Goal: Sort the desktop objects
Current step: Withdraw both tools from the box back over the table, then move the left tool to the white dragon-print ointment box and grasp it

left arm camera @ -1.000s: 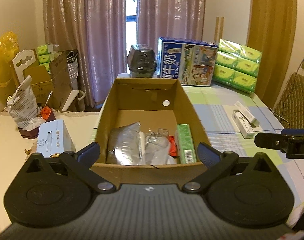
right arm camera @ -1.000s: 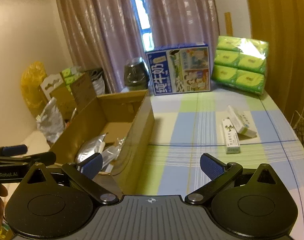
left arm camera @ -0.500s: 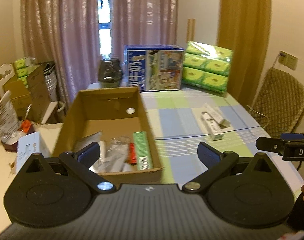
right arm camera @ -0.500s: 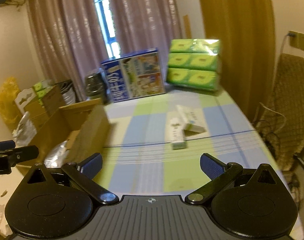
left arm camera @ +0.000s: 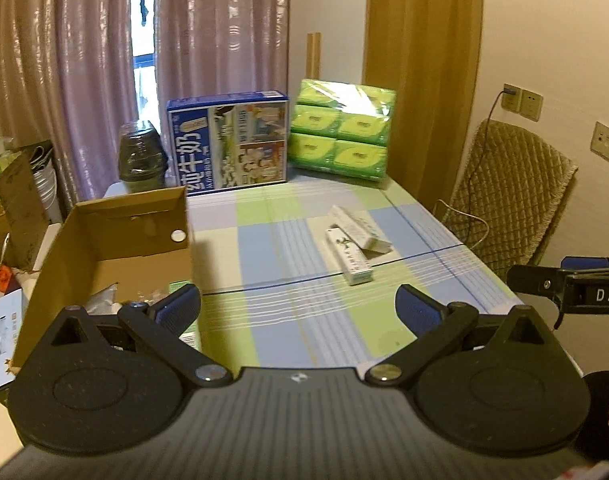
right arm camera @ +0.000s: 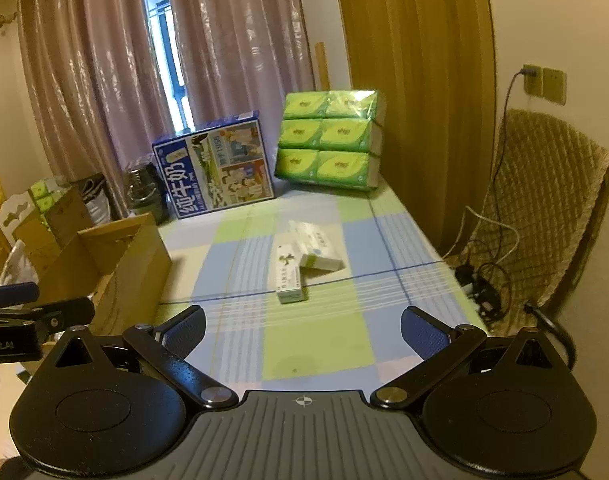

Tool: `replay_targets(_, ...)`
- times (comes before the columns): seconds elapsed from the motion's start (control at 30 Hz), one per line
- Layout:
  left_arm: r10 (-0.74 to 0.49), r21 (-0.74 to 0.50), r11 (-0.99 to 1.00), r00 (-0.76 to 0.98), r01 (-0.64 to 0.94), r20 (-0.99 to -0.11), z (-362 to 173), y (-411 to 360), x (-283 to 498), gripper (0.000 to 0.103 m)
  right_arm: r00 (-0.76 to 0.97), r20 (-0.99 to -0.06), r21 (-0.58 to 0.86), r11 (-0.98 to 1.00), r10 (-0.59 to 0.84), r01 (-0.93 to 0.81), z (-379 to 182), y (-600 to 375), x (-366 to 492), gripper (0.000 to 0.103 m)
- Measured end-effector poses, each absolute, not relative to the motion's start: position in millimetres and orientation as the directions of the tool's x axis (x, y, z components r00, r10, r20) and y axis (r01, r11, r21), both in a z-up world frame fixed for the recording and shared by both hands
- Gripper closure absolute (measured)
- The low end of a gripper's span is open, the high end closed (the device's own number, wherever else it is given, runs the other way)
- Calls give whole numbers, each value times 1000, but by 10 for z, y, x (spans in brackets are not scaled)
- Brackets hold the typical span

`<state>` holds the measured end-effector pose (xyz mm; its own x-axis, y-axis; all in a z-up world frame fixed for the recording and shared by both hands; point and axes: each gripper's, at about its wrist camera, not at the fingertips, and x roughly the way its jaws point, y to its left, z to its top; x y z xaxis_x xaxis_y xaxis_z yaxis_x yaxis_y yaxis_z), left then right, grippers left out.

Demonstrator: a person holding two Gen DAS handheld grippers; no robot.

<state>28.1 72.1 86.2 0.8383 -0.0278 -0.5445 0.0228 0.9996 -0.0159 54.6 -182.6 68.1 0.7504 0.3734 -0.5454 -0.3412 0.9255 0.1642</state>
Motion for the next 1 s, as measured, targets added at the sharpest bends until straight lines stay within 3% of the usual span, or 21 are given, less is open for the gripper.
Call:
replay_targets(0.5, -52, -14, 999, 832, 52, -553, 773, 347, 530, 1, 737, -570, 154, 929, 362, -337, 595, -1990, 962, 2)
replay_targets(1.0, -40, -7, 999, 794, 45, -607, 153, 167, 1446, 1, 701, -611, 178, 927, 368, -331, 59, -1925, 2073, 2)
